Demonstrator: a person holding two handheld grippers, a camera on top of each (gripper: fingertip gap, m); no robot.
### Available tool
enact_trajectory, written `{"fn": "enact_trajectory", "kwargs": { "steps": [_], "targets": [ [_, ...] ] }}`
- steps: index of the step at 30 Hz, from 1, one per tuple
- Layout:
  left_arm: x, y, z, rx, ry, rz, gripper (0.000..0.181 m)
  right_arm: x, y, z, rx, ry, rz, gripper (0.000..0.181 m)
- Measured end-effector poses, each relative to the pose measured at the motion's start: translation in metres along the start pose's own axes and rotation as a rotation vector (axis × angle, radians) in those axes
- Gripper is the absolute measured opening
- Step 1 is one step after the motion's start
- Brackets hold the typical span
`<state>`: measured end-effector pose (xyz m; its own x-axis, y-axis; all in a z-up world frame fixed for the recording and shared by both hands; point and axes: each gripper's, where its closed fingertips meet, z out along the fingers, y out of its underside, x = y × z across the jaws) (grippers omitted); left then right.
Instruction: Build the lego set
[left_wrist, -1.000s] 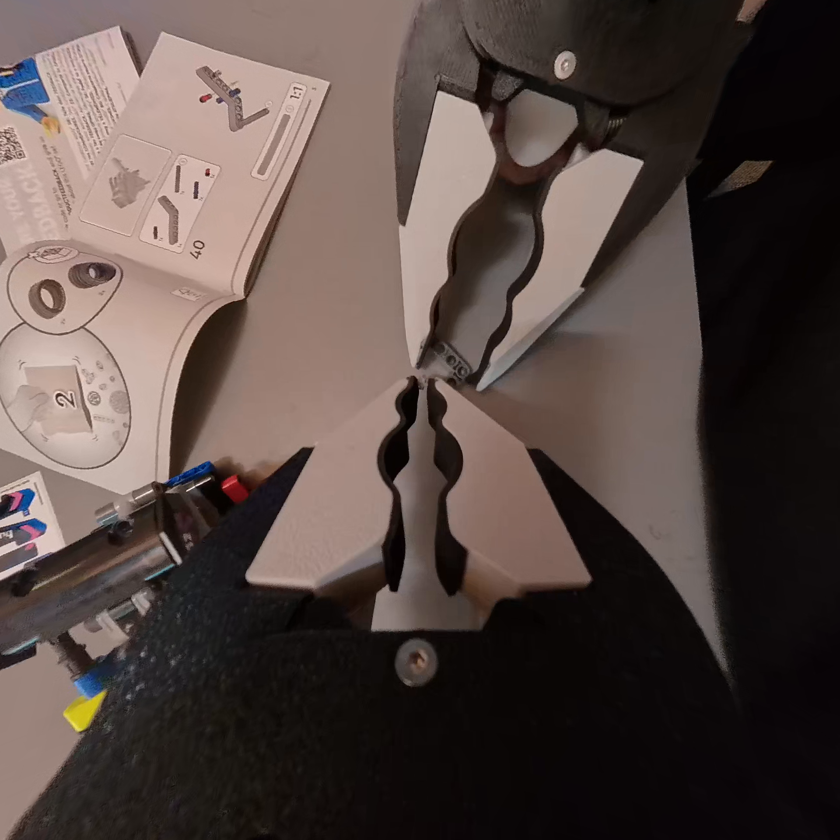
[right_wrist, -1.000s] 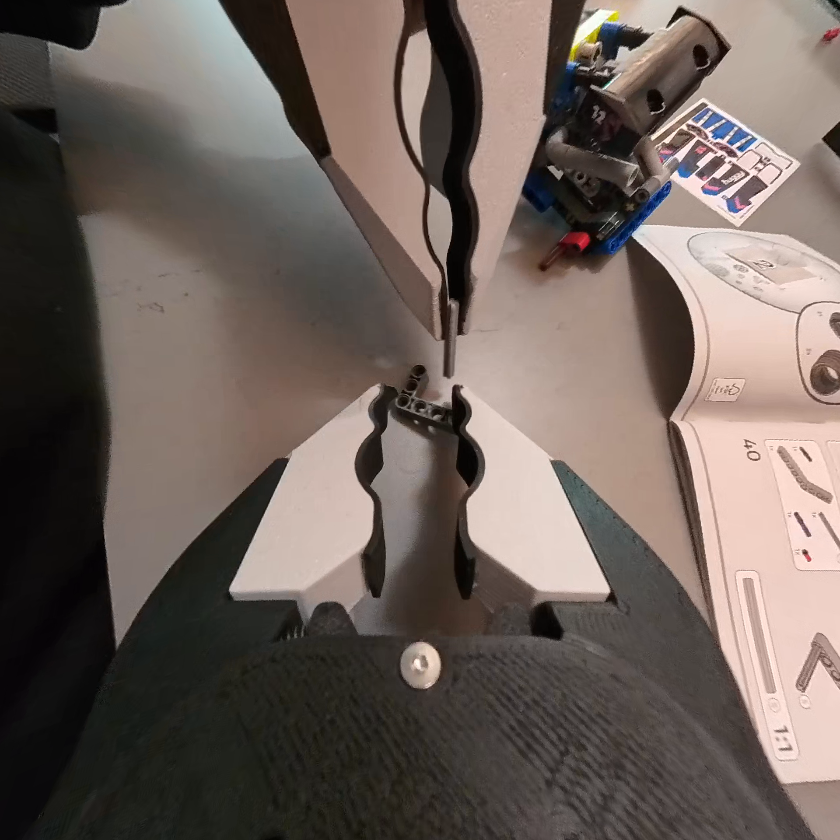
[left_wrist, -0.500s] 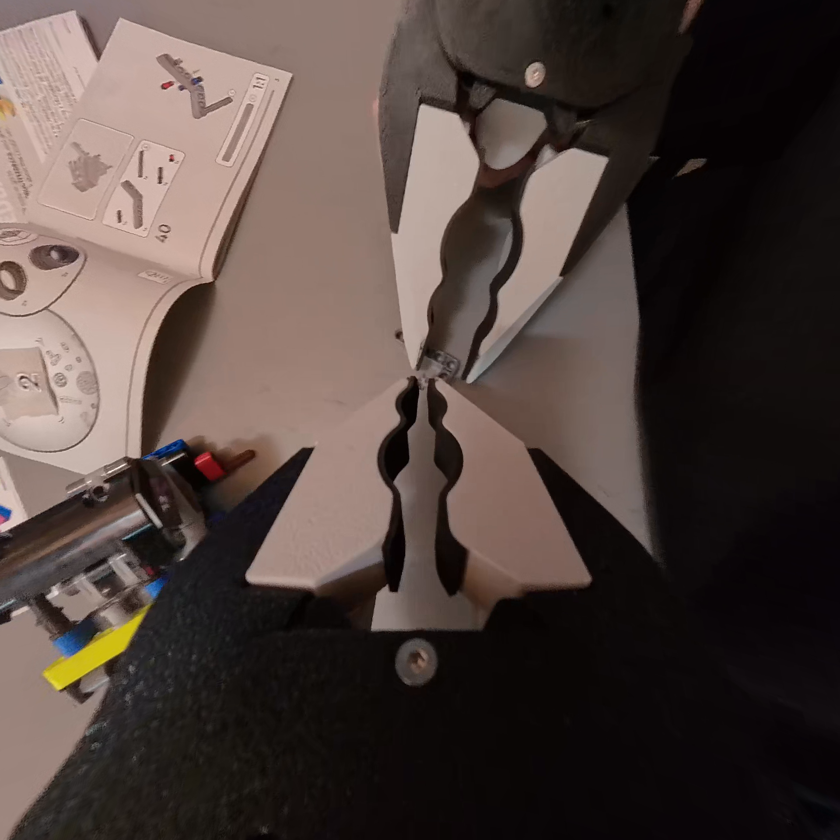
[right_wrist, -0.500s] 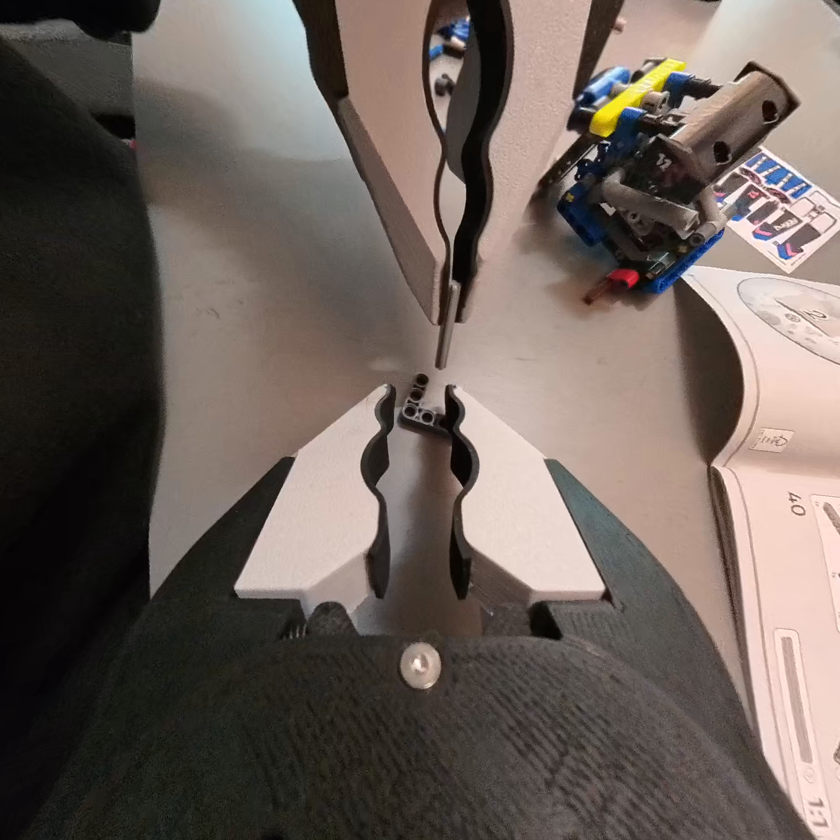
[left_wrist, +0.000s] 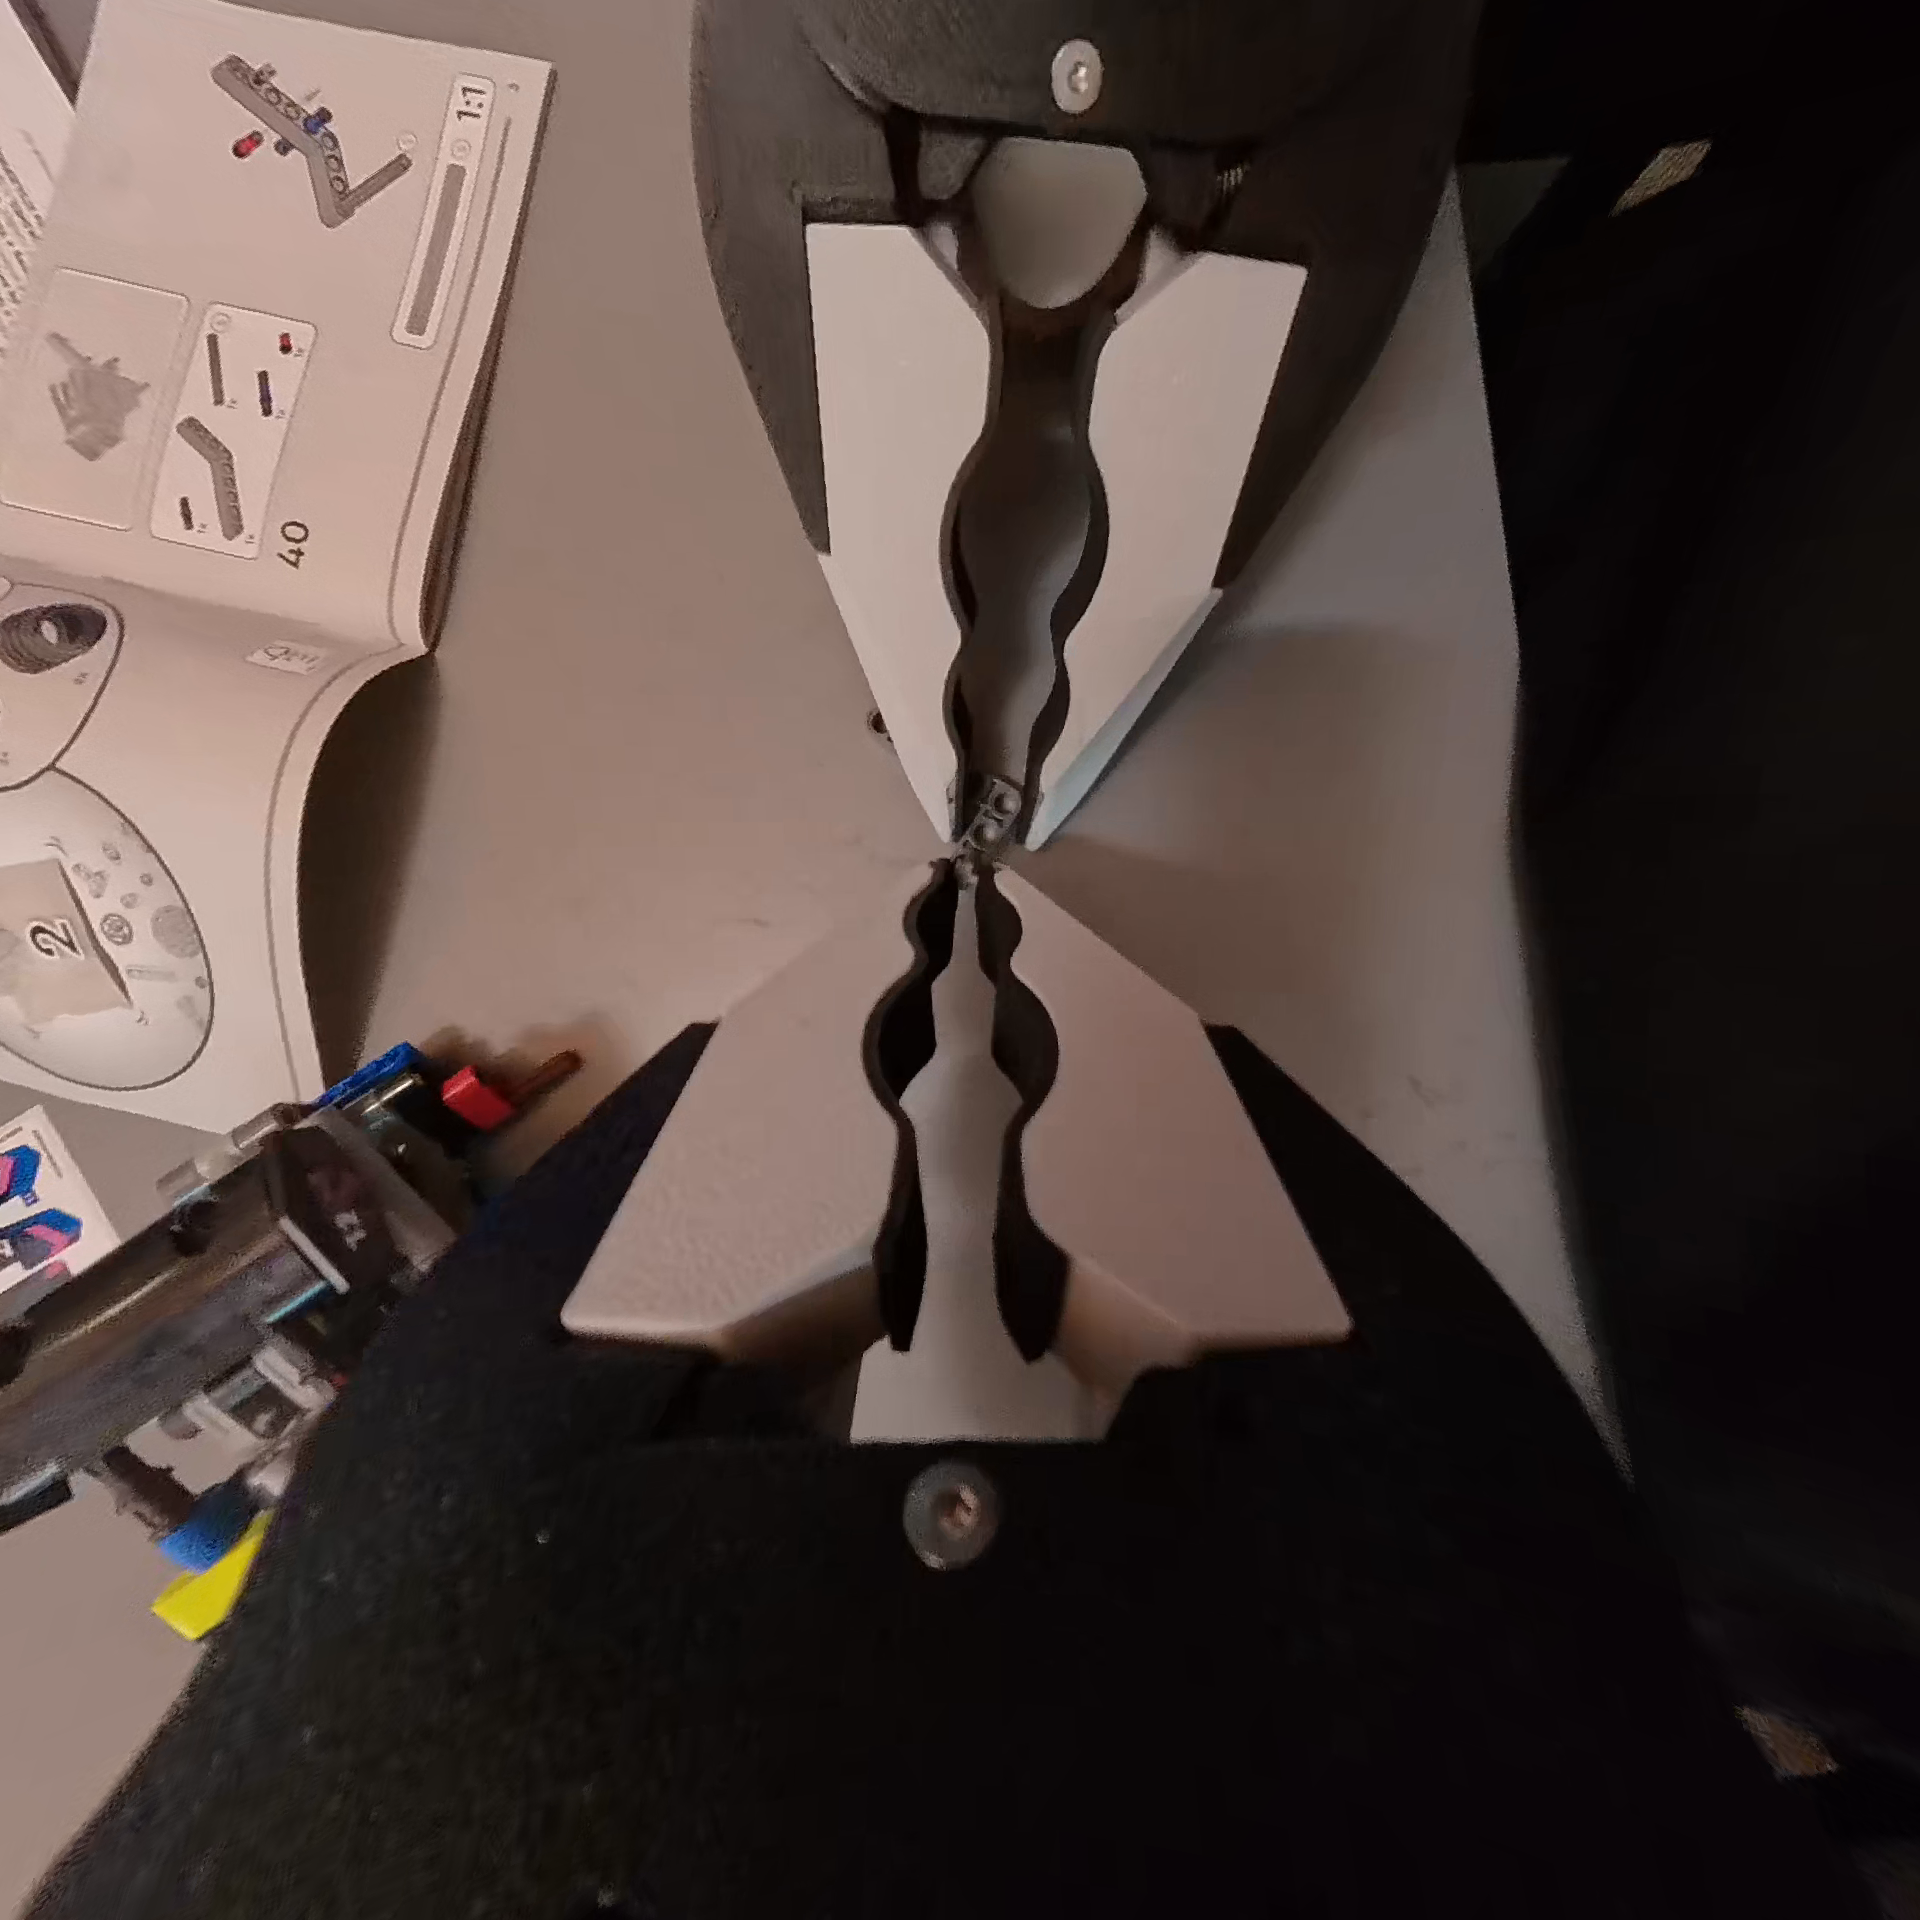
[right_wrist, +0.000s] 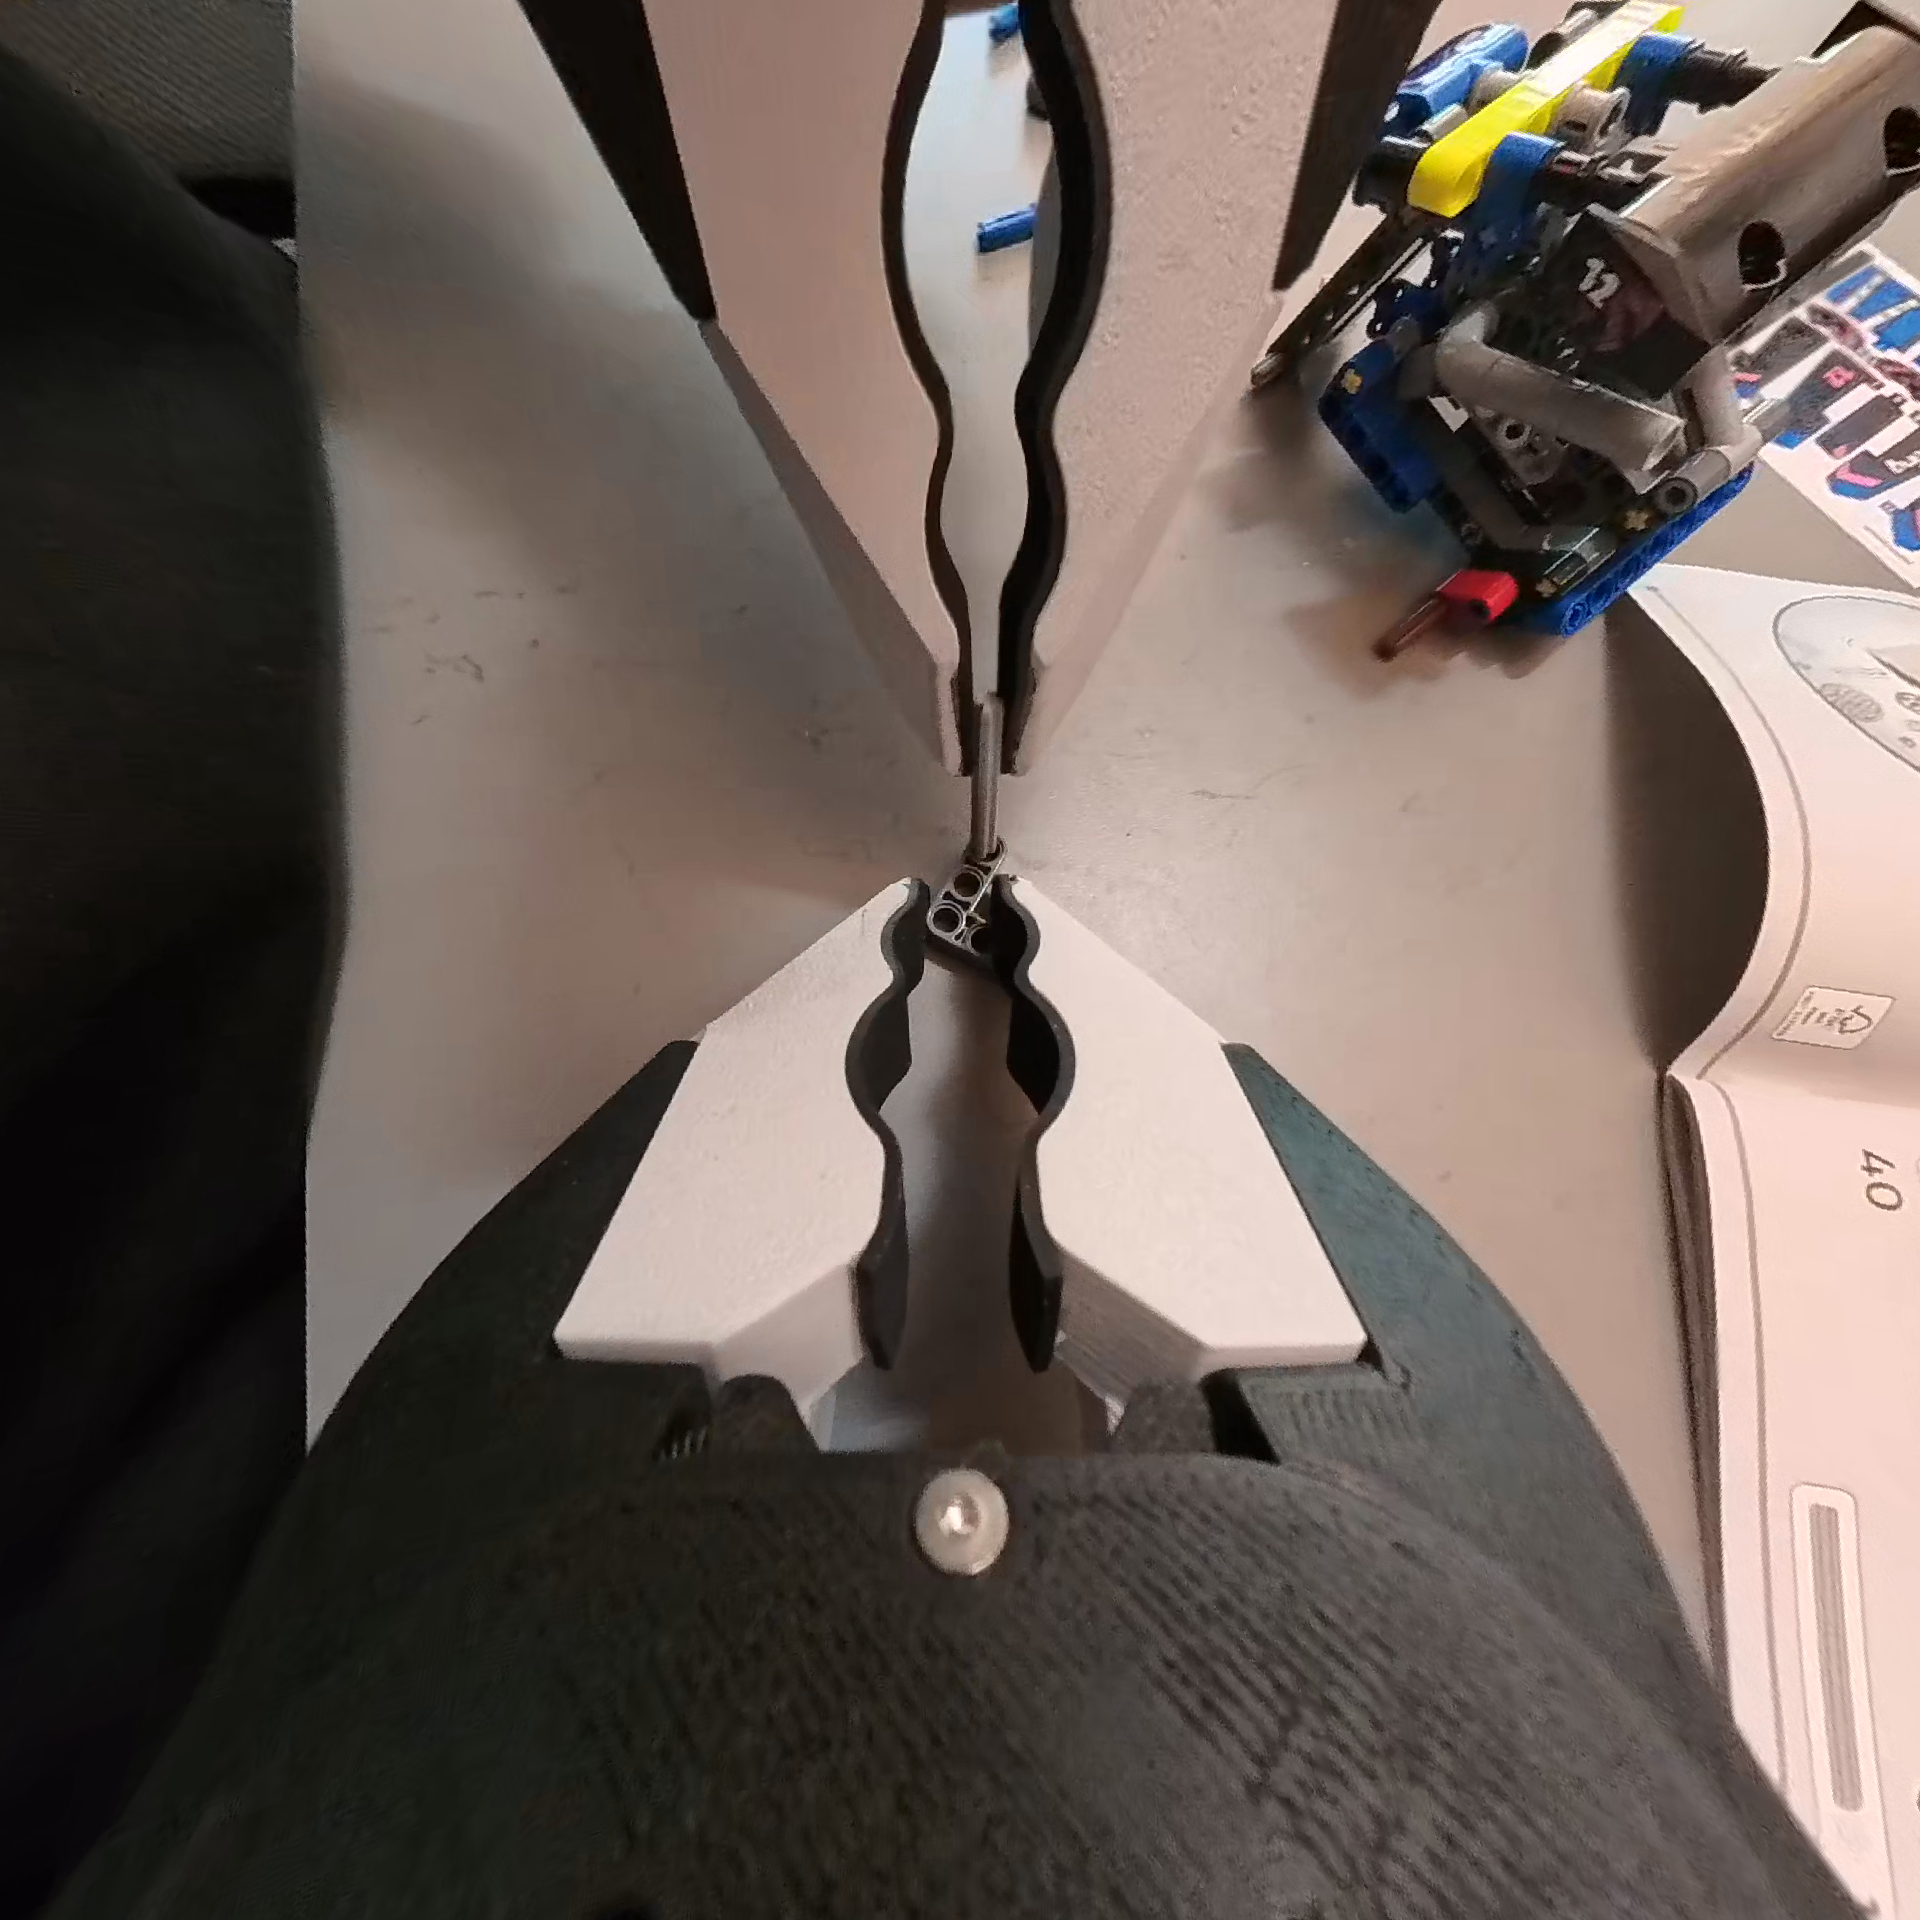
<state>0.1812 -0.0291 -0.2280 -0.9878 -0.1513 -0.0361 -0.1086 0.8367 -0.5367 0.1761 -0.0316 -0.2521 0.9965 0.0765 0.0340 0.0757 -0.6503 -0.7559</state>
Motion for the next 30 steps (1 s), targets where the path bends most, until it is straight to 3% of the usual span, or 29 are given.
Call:
{"fn": "enact_trajectory", "kwargs": {
  "steps": [15,24,30],
  "targets": [
    [-0.0002,0.0013,0.0082,-0.109,0.034,0.148,0.001,-0.0002,0.0001,0.0001,0.0,-0.055,0.033,0.011],
    [0.001,0.0025,0.0069,-0.023,-0.011,0.021,0.001,-0.0017,-0.0015,0.0017,0.002,-0.057,-0.03,0.011],
    [0.0069,0.0065,0.0013,0.046,-0.033,-0.085,0.005,-0.0052,-0.0069,0.0076,0.008,-0.172,-0.137,0.011]
  ]
}}
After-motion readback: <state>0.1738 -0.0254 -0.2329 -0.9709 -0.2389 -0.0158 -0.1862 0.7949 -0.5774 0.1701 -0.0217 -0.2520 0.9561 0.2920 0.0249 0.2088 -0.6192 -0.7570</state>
